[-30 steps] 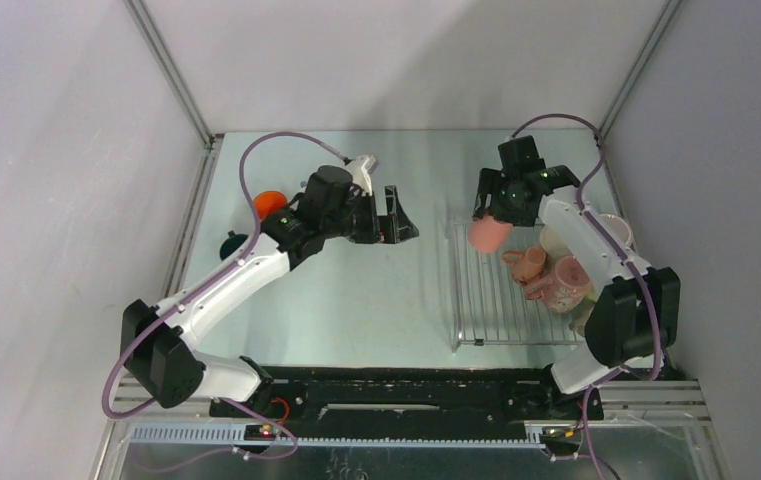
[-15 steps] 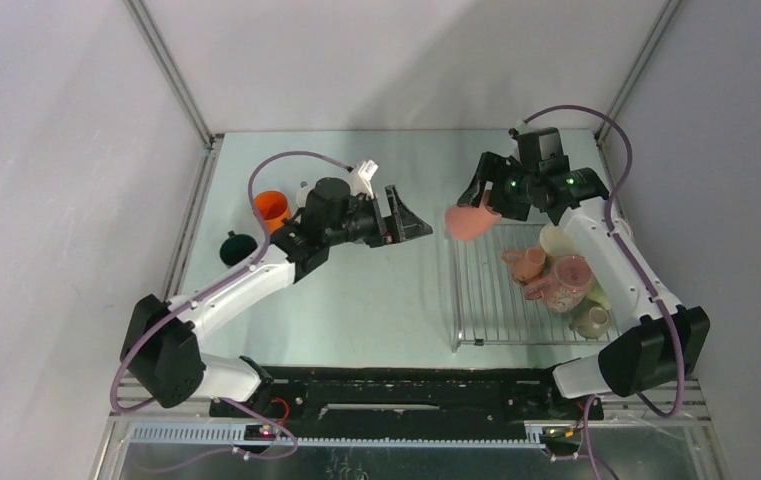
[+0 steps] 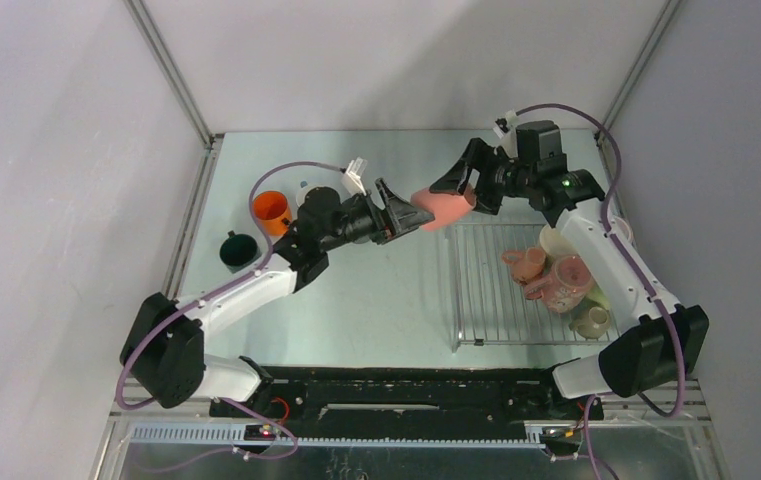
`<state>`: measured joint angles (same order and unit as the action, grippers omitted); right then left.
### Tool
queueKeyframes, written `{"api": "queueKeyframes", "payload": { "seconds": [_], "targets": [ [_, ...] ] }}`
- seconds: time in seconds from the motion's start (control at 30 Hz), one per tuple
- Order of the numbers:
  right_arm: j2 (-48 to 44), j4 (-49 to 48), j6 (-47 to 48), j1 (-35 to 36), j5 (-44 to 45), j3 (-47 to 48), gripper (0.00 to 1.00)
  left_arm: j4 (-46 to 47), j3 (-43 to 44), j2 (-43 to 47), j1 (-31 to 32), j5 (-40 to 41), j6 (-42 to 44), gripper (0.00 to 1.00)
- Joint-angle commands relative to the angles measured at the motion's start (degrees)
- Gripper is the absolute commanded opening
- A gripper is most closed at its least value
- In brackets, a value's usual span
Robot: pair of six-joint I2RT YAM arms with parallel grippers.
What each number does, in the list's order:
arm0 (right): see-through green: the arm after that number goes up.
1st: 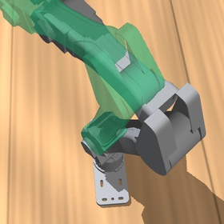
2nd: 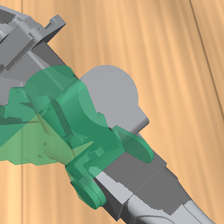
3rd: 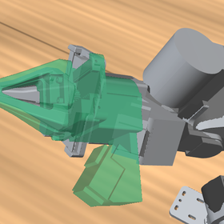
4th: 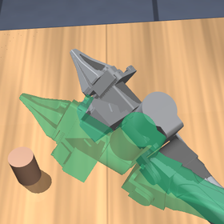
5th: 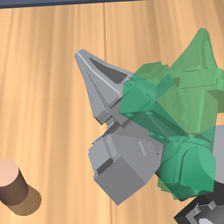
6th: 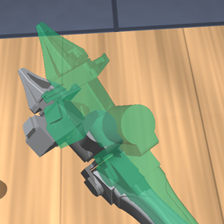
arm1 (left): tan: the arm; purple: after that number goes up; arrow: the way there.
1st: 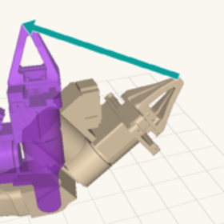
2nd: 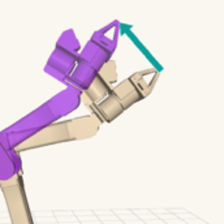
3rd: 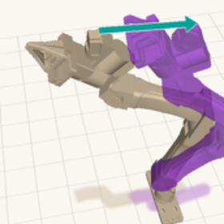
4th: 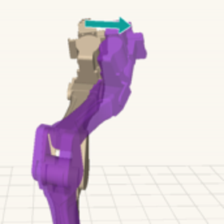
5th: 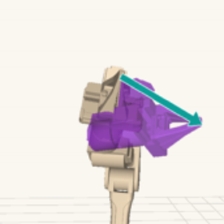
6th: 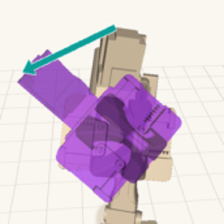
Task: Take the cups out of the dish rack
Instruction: Place the cup at the center of the board.
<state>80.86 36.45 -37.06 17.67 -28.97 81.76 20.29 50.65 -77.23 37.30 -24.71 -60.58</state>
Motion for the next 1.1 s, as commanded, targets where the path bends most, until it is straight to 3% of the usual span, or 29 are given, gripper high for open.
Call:
{"api": "queueKeyframes", "payload": {
  "seconds": [0.0,0.3,0.5,0.93,1.0,1.07],
  "targets": [
    [-3.0,-8.6,-4.9,0.3,-8.2,-0.9,0.27,7.3,0.0,2.5,-0.6,-1.2,-2.0,0.95],
    [-2.5,-12.2,-7.8,0.1,-13.6,-2.9,0.27,12.9,0.6,2.7,-0.5,-3.1,-3.8,0.72],
    [-2.7,-20.6,-14.2,0.1,-18.6,-7.1,0.26,20.1,0.4,2.3,-0.5,-4.1,-10.5,0.59],
    [-3.7,-32.5,-21.9,0.6,-22.6,-13.1,0.27,31.0,1.1,0.9,-0.1,-4.8,-18.9,0.14],
    [-3.5,-33.0,-22.1,0.7,-22.8,-13.4,0.28,33.2,1.1,0.3,0.0,-4.8,-20.4,0.03],
    [-3.3,-33.5,-22.5,0.9,-22.9,-13.4,0.30,34.0,1.2,0.2,0.2,-4.5,-20.9,0.00]
  ]
}}
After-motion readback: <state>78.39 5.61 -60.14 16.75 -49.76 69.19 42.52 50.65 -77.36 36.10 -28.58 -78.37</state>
